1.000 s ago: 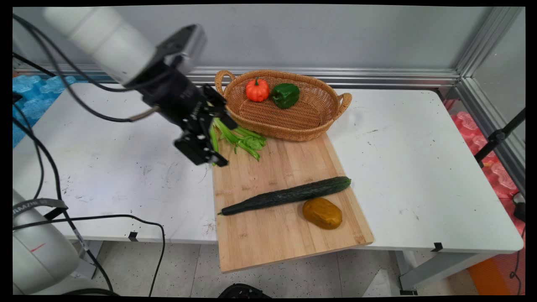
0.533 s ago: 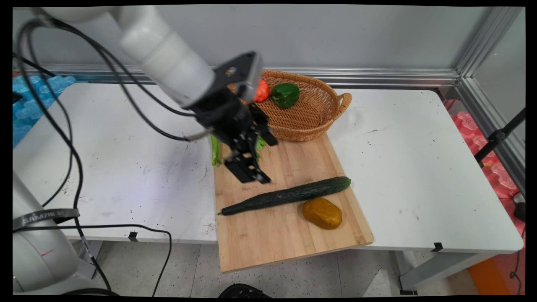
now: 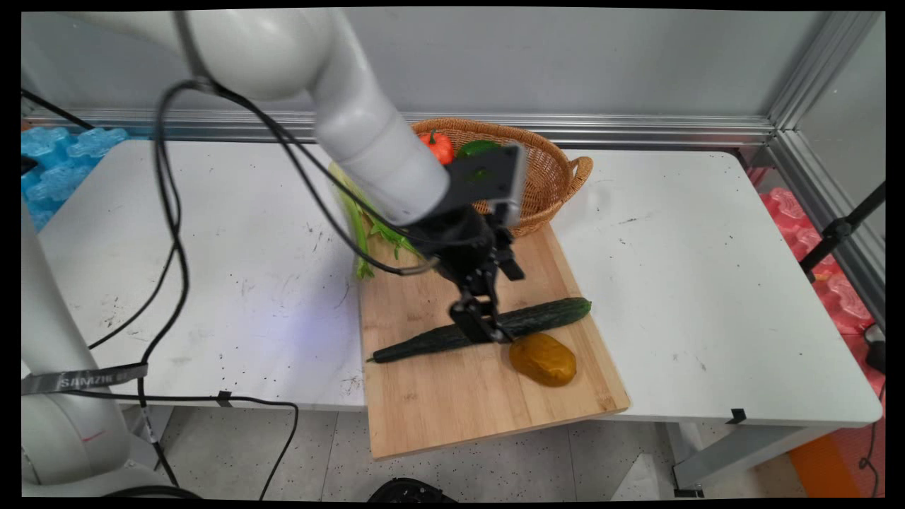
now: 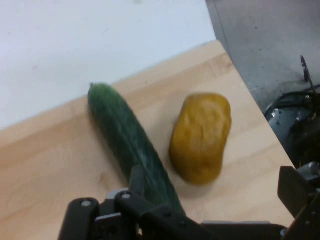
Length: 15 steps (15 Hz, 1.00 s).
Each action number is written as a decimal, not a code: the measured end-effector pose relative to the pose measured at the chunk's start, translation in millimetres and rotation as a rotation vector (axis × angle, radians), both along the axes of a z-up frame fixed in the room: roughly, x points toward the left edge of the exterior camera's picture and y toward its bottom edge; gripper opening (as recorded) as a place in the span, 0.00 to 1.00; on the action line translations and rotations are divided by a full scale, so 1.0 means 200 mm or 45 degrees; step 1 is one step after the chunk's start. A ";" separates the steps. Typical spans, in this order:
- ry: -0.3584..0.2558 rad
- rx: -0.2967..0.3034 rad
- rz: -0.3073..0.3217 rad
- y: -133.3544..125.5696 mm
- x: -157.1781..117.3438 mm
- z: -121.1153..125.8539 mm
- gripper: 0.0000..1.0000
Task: Pick up the potato from the cutting board
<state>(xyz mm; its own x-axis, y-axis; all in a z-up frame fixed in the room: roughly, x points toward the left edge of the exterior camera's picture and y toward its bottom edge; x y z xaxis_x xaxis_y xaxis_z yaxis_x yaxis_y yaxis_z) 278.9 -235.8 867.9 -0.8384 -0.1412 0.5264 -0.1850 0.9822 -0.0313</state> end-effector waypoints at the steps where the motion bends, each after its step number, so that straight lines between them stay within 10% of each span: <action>1: -0.004 0.001 -0.006 -0.01 -0.03 -0.02 1.00; 15: -0.075 0.052 -0.093 -0.18 -0.39 -0.37 1.00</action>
